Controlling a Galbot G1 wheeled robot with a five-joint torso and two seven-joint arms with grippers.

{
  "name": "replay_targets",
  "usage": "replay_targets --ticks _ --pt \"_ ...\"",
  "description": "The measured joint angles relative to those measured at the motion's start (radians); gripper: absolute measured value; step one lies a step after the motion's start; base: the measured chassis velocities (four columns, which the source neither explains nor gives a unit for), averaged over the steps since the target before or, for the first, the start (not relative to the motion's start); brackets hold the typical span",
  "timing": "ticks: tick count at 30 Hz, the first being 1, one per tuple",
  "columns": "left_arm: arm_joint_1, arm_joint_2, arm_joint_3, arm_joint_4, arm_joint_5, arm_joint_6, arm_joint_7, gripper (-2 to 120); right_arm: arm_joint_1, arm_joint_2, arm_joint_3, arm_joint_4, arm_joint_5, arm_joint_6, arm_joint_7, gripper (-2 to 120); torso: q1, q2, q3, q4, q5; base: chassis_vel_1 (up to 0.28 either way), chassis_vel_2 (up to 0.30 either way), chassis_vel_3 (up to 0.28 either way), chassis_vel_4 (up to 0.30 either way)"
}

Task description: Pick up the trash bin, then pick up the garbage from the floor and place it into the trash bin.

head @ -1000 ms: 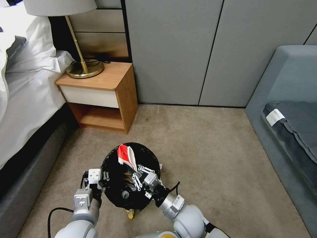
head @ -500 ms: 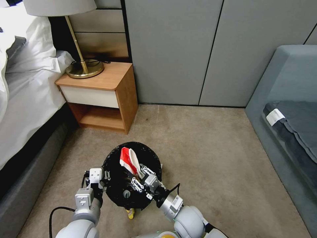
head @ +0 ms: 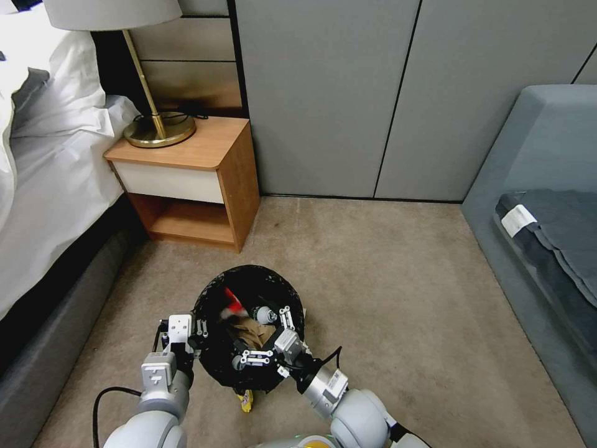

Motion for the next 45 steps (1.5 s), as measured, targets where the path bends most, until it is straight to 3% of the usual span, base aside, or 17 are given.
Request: replay_targets --ticks 6,13,19,23,31,45 --pt "-0.004 0.000 0.000 0.004 0.000 0.001 0.000 1 -0.012 -0.007 0.008 0.031 -0.005 0.000 -0.001 100 0.000 0.000 0.000 -0.0001 0.0001 0.000 0.000 0.000 0.000" --pt "-0.005 0.004 -0.009 0.015 0.000 0.002 -0.001 1 -0.032 -0.026 0.088 0.178 -0.004 -0.013 0.017 100 0.000 0.000 0.000 0.0002 0.0004 0.000 0.000 0.000 0.000" --pt "-0.010 0.010 -0.033 0.029 -0.008 0.002 -0.001 1 -0.144 -0.027 0.328 0.413 -0.001 -0.019 0.083 100 0.000 0.000 0.000 -0.0002 0.0000 0.000 0.000 0.000 0.000" --pt "-0.014 0.013 -0.050 0.031 -0.022 0.001 -0.001 1 -0.238 -0.017 0.441 0.469 0.000 0.006 0.127 100 0.000 0.000 0.000 -0.0001 0.0000 0.000 0.000 0.000 0.000" --pt "-0.020 0.023 -0.063 0.032 -0.042 -0.021 0.003 1 -0.376 0.034 0.547 0.406 -0.024 0.110 0.168 100 0.000 0.000 0.000 -0.0001 0.0001 0.000 0.000 0.000 0.000" --pt "-0.011 0.021 -0.059 0.012 -0.057 -0.023 -0.006 1 -0.376 0.055 0.543 0.339 -0.042 0.139 0.174 100 0.000 0.000 0.000 0.0000 -0.0001 0.000 0.000 0.000 0.000"
